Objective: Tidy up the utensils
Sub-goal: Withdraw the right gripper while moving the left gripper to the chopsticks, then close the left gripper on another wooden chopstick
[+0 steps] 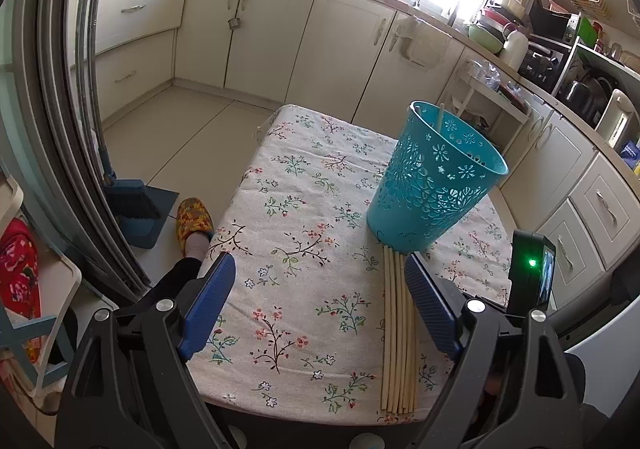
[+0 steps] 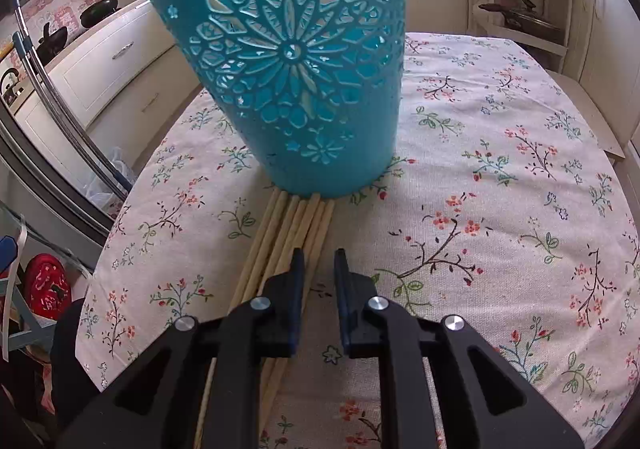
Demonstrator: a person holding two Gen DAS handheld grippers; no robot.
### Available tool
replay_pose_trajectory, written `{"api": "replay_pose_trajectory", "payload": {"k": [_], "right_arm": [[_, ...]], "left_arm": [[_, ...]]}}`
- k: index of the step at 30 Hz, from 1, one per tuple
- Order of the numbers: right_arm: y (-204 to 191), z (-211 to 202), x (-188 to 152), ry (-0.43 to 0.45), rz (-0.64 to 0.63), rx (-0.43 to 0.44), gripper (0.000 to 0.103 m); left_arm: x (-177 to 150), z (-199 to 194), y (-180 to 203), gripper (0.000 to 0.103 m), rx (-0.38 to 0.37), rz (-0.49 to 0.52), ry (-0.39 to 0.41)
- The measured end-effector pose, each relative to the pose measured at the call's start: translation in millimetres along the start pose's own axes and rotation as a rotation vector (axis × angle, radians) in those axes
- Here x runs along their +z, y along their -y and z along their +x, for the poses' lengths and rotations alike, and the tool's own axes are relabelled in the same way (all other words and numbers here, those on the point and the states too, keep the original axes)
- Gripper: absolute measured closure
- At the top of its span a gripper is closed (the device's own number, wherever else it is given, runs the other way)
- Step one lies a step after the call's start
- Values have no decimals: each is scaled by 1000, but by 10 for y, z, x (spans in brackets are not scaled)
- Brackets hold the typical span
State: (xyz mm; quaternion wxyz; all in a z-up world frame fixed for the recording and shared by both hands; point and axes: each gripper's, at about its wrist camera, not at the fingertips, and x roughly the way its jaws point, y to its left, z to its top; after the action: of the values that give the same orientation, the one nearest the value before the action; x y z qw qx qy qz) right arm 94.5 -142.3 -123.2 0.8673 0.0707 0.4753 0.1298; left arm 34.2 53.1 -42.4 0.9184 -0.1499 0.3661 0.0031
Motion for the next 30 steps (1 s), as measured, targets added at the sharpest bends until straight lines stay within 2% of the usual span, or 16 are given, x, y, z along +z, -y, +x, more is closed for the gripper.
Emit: {"api": "replay_pose_trajectory", "payload": {"k": [7, 12, 16, 22, 30], "right_arm": [[-31, 18, -27, 1, -68, -14, 87], [0, -24, -41, -32, -157, -6, 90], [278, -122, -80, -30, -130, -18, 91], [449, -175, -177, 5, -74, 42, 91], [491, -165, -147, 13, -45, 84, 91]], "left_arm": [[-27, 73, 76, 20, -1, 26, -22], [-75, 313, 254, 19, 12, 121, -74], [-122, 697, 395, 19, 30, 192, -144], [-184, 1242, 604, 19, 82, 279, -225], [-203, 1528, 717, 19, 129, 332, -262]]}}
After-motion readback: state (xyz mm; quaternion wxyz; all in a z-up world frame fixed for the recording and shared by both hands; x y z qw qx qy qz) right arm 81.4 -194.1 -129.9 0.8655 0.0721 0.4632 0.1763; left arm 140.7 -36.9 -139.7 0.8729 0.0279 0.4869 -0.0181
